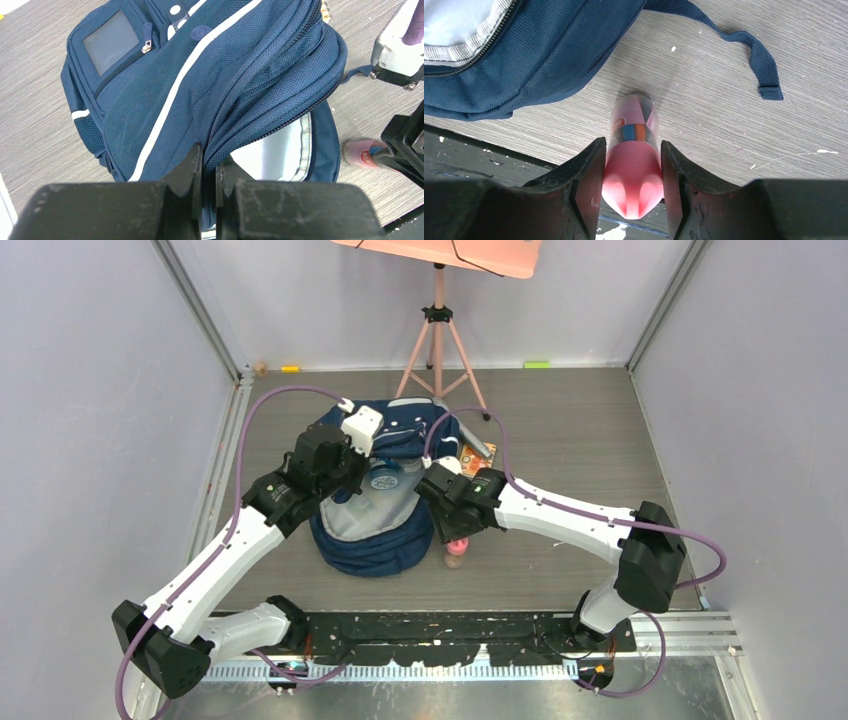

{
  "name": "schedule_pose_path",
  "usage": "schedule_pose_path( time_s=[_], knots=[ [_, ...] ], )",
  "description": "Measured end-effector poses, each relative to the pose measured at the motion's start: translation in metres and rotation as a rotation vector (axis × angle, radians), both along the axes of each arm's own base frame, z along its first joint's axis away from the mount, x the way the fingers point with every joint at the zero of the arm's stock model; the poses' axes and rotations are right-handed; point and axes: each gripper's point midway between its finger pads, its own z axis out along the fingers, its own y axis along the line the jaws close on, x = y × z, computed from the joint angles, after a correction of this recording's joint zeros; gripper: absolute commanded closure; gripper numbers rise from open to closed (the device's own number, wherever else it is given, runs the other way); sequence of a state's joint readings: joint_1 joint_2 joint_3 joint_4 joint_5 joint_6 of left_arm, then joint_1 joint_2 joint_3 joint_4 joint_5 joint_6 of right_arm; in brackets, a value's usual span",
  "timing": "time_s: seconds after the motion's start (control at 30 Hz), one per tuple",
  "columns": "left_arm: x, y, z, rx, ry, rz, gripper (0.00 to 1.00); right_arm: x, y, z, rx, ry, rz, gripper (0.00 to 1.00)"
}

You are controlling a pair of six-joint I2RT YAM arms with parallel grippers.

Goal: Pack the student bag
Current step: Place the stationery in the student bag.

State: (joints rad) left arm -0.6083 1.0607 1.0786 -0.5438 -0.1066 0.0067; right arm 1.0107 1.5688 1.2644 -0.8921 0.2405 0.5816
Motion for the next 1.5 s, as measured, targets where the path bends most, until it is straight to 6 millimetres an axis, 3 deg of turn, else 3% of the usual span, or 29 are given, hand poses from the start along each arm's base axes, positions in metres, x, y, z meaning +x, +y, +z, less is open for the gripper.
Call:
schedule_pose_path(
  time_s=[0.07,0.17,0.3,0.77,0.83,0.93,1.0,1.03,1.1,1.17,1.33,1.43,1.5],
  knots=[
    [0.0,0.0,0.0,0.0,0.0,0.0,1.0,0.0,0.0,0.0,-0.004,-0.002,0.001,0.4],
    [0.0,0.0,0.0,0.0,0.0,0.0,1.0,-0.003,-0.003,-0.001,-0.018,0.006,0.002,0.26],
    [0.0,0.0,0.0,0.0,0.0,0.0,1.0,-0.004,-0.005,0.001,-0.021,0.006,0.007,0.22],
    [0.0,0.0,0.0,0.0,0.0,0.0,1.0,-0.011,0.005,0.001,0.019,0.026,0.027,0.24],
    [0.0,0.0,0.0,0.0,0.0,0.0,1.0,-0.014,0.005,-0.001,0.02,0.037,0.029,0.26],
    [0.0,0.0,0.0,0.0,0.0,0.0,1.0,-0.02,0.003,-0.008,0.006,0.052,0.029,0.37],
    [0.0,0.0,0.0,0.0,0.0,0.0,1.0,-0.022,0.0,-0.013,-0.011,0.062,0.026,0.56],
    [0.0,0.0,0.0,0.0,0.0,0.0,1.0,-0.022,-0.002,-0.015,-0.023,0.063,0.025,0.72],
    [0.0,0.0,0.0,0.0,0.0,0.0,1.0,-0.021,-0.002,-0.016,-0.03,0.058,0.013,0.93],
    [0.0,0.0,0.0,0.0,0.0,0.0,1.0,-0.02,-0.003,-0.016,-0.036,0.05,0.01,0.99],
    [0.0,0.0,0.0,-0.001,0.001,-0.002,1.0,-0.021,-0.008,-0.011,-0.077,0.007,0.034,0.99],
    [0.0,-0.001,0.0,-0.001,0.001,-0.003,1.0,-0.028,-0.007,0.011,-0.058,-0.078,0.088,1.0],
    [-0.001,-0.002,0.0,-0.005,0.004,-0.011,1.0,-0.033,-0.002,0.037,0.003,-0.164,0.133,1.0]
  ],
)
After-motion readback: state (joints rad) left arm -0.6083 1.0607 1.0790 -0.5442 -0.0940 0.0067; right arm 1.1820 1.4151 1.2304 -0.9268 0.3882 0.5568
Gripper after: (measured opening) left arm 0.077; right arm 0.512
